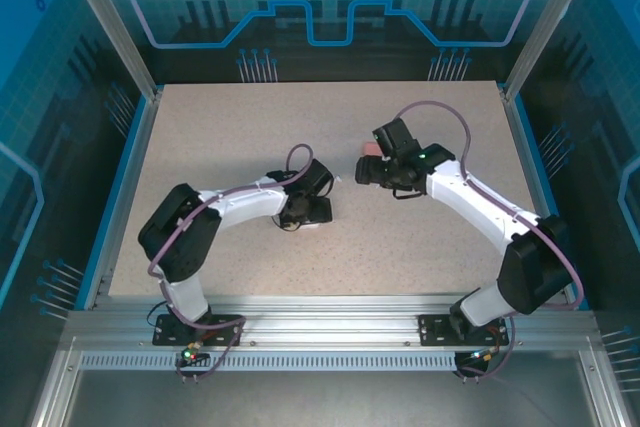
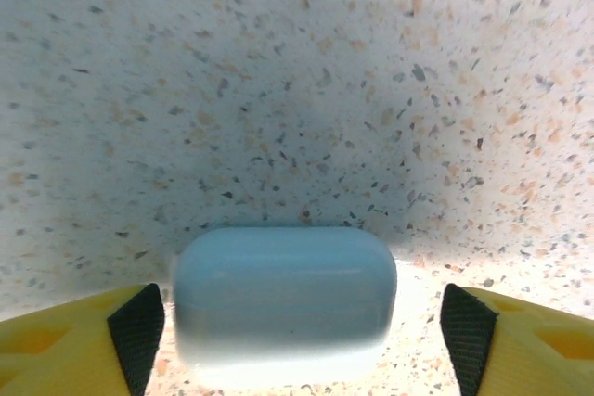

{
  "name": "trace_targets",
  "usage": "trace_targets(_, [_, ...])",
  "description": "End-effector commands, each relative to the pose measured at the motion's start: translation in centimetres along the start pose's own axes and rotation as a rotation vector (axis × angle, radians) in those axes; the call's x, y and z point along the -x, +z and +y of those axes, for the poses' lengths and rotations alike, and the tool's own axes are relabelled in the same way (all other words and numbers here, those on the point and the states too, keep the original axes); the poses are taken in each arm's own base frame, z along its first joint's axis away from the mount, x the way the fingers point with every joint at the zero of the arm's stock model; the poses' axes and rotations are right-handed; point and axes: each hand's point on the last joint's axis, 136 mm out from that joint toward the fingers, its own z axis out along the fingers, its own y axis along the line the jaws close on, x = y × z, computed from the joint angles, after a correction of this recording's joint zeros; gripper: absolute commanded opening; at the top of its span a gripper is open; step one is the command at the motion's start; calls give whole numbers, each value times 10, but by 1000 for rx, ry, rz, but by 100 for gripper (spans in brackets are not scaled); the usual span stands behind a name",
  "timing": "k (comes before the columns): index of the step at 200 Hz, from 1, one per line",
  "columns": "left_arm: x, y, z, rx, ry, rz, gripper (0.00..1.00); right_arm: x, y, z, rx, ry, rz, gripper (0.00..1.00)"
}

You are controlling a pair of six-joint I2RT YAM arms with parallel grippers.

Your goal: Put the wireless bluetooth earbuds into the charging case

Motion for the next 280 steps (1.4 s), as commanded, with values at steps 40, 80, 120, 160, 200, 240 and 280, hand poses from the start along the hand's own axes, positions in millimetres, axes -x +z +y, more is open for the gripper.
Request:
trace_targets(40, [53, -66, 51, -151, -188, -180, 99, -64, 41, 48, -108, -79, 170, 78])
trace_targets(80, [72, -82, 99, -175, -331, -250, 99, -94, 70, 84, -179, -96, 255, 80])
trace_targets(120, [73, -79, 130, -213, -439, -253, 99, -112, 92, 104, -194, -99, 308, 80])
trace_targets(160, [72, -75, 141, -228, -467, -249, 99, -123, 105, 117, -204, -118, 341, 80])
trace_targets(200, [74, -73, 140, -238, -464, -248, 99, -127, 112, 124, -198, -122, 354, 80])
trace_targets(240, [76, -70, 138, -246, -463, -241, 99, -130, 118, 130, -186, -107, 369, 80])
trace_targets(280, [78, -71, 135, -258, -464, -241, 99, -137, 126, 137, -166, -80, 399, 80])
